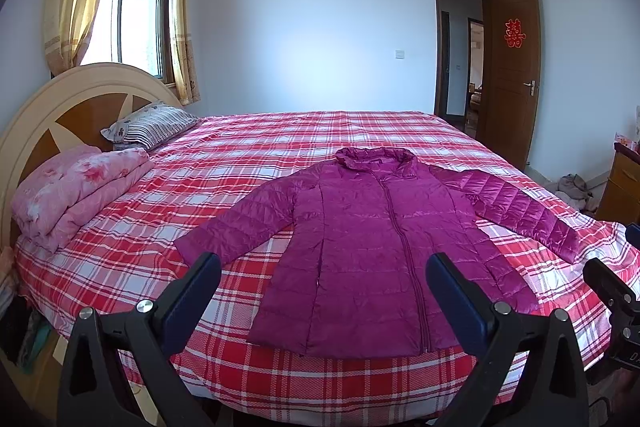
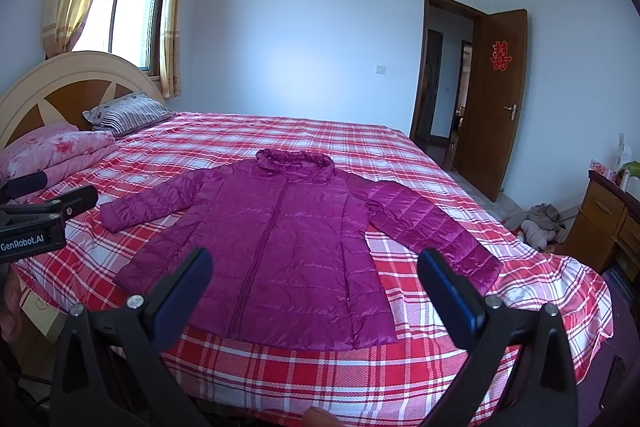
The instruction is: Fold large clothes
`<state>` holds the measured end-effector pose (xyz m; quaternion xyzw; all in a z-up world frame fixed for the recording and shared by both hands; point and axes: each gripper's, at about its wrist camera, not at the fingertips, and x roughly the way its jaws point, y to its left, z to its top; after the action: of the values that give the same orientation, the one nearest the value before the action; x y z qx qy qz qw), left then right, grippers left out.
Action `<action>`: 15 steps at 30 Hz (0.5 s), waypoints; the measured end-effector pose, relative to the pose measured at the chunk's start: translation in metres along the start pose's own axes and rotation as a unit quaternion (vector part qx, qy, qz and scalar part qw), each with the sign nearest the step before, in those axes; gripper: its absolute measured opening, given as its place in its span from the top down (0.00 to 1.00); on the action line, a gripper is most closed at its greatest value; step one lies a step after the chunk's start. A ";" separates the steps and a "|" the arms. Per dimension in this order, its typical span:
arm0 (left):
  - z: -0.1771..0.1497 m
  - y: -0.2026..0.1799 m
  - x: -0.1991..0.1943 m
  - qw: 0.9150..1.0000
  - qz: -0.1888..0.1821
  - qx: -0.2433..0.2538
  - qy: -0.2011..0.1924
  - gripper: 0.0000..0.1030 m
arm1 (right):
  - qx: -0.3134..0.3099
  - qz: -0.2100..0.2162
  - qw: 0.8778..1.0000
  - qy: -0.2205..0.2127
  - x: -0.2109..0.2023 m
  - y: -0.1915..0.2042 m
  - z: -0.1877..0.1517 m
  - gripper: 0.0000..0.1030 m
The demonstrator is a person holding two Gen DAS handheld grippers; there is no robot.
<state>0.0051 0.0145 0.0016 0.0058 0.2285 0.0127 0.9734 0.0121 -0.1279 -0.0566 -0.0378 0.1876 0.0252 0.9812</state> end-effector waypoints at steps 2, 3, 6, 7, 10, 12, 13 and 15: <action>0.000 0.000 0.000 1.000 0.000 0.000 0.000 0.01 | 0.000 0.000 1.000 0.000 -0.001 0.000 -0.001 0.00; 0.000 0.000 0.000 1.000 -0.001 0.000 0.000 0.01 | 0.000 0.000 1.000 0.000 0.001 -0.001 0.004 0.00; 0.000 -0.001 0.001 1.000 0.000 0.001 0.000 0.01 | 0.000 0.001 1.000 0.001 0.002 0.000 0.002 0.00; 0.000 0.000 0.001 1.000 -0.001 0.000 0.001 0.01 | 0.000 0.001 1.000 0.002 0.001 0.000 0.003 0.00; 0.000 0.000 0.001 1.000 0.000 0.000 0.001 0.01 | 0.000 0.001 1.000 0.002 0.000 0.001 0.001 0.00; 0.000 0.000 0.001 1.000 0.001 -0.001 0.002 0.01 | 0.000 0.001 1.000 0.002 0.001 0.001 0.002 0.00; 0.000 0.001 0.001 1.000 0.001 -0.001 0.002 0.01 | 0.000 0.001 1.000 0.002 0.001 0.001 0.002 0.00; 0.000 0.001 0.002 1.000 0.001 -0.001 0.002 0.01 | 0.000 0.001 1.000 0.002 0.001 0.002 0.001 0.00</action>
<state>0.0063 0.0156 0.0006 0.0046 0.2306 0.0142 0.9729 0.0128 -0.1260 -0.0564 -0.0381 0.1900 0.0263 0.9807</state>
